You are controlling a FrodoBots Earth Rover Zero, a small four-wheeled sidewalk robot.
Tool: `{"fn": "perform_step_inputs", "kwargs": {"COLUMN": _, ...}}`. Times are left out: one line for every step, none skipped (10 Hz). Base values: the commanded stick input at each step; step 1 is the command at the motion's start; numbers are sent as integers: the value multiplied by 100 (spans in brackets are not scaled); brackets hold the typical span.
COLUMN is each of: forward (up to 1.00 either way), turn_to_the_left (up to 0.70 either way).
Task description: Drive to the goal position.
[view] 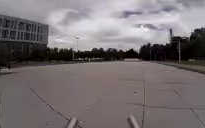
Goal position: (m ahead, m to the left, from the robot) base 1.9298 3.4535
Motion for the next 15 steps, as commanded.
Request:
{"fn": "perform_step_inputs", "kwargs": {"forward": 70, "turn_to_the_left": -34}}
{"fn": "perform_step_inputs", "kwargs": {"forward": 70, "turn_to_the_left": -19}}
{"fn": "perform_step_inputs", "kwargs": {"forward": 70, "turn_to_the_left": 1}}
{"fn": "perform_step_inputs", "kwargs": {"forward": 70, "turn_to_the_left": 1}}
{"fn": "perform_step_inputs", "kwargs": {"forward": 70, "turn_to_the_left": 1}}
{"fn": "perform_step_inputs", "kwargs": {"forward": 70, "turn_to_the_left": 1}}
{"fn": "perform_step_inputs", "kwargs": {"forward": 70, "turn_to_the_left": 1}}
{"fn": "perform_step_inputs", "kwargs": {"forward": 70, "turn_to_the_left": 1}}
{"fn": "perform_step_inputs", "kwargs": {"forward": 70, "turn_to_the_left": 1}}
{"fn": "perform_step_inputs", "kwargs": {"forward": 70, "turn_to_the_left": 1}}
{"fn": "perform_step_inputs", "kwargs": {"forward": 70, "turn_to_the_left": 1}}
{"fn": "perform_step_inputs", "kwargs": {"forward": 70, "turn_to_the_left": 1}}
{"fn": "perform_step_inputs", "kwargs": {"forward": 70, "turn_to_the_left": 1}}
{"fn": "perform_step_inputs", "kwargs": {"forward": 70, "turn_to_the_left": 1}}
{"fn": "perform_step_inputs", "kwargs": {"forward": 70, "turn_to_the_left": 1}}
